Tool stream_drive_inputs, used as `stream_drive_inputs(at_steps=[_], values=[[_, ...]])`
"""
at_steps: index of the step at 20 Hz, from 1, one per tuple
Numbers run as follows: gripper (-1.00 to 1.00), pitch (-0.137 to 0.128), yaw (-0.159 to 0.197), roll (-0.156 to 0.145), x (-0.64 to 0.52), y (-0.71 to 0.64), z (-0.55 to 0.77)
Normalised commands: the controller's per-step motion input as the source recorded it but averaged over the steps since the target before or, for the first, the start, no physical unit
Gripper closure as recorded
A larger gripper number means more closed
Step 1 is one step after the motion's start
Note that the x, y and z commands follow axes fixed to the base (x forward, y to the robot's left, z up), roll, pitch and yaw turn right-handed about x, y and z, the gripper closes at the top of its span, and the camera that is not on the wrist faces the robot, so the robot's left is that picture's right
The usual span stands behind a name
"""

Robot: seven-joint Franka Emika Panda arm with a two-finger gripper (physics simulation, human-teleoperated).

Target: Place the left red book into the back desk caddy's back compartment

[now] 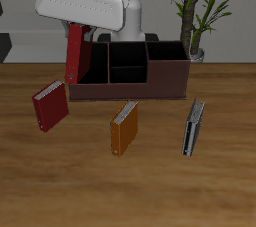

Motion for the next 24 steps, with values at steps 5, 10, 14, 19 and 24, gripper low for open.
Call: stream_drive_inputs(at_steps=[5, 10, 14, 19, 24], values=[[1.00, 0.006, 0.002, -0.024, -0.32, -0.17, 0.08], [1.00, -0.016, 0.037, 0.037, -0.30, 0.01, 0.12], [1.00, -0.008, 0.049, 0.015, -0.52, 0.04, 0.19], [1.00, 0.010, -0.008, -0.002, -0.39, -0.02, 0.15], [1.00, 0.019, 0.023, -0.009, -0.39, 0.10, 0.08]])
